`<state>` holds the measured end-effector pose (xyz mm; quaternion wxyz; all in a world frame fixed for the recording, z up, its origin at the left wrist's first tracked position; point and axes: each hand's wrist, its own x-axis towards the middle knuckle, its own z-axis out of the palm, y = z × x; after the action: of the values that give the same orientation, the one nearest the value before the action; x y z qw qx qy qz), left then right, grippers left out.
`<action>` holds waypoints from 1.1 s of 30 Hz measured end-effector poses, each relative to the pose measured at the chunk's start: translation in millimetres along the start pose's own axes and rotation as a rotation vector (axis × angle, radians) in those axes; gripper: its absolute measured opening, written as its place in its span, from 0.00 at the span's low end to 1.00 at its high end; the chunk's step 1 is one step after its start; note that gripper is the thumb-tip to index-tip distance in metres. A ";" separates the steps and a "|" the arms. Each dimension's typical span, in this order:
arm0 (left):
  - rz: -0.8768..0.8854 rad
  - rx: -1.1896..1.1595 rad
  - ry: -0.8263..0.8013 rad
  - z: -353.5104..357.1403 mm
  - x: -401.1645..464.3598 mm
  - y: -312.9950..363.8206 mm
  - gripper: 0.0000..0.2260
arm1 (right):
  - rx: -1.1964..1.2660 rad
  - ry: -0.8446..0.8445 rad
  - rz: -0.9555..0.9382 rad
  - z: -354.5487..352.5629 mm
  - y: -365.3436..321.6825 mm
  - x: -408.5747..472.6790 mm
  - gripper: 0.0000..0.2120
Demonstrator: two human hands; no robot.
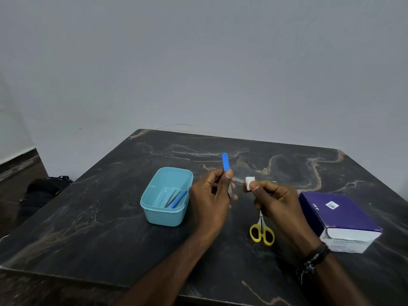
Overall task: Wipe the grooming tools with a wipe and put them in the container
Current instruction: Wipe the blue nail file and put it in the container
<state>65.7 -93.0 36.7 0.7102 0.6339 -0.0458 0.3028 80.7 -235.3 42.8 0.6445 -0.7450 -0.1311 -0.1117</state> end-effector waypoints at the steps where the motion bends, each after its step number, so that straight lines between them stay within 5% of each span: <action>1: -0.036 -0.012 -0.044 0.1 -0.9 -0.8 0.06 | 0.002 0.015 -0.001 -1.0 0.7 0.6 0.09; 12: -0.043 0.073 -0.363 5.7 -8.4 -10.2 0.10 | 0.087 0.088 -0.024 0.0 -0.7 2.6 0.08; 24: 0.038 0.113 -0.434 5.8 -9.4 -16.1 0.22 | 0.082 0.044 0.006 0.7 -2.0 1.3 0.08; 33: -0.003 0.158 -0.447 5.8 -10.2 -15.7 0.20 | 0.115 0.069 0.014 -0.3 -4.0 -0.1 0.05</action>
<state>66.9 -102.3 19.5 0.6311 0.7389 -0.1773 0.1562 79.2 -235.0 46.6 0.6911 -0.7033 -0.1101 -0.1249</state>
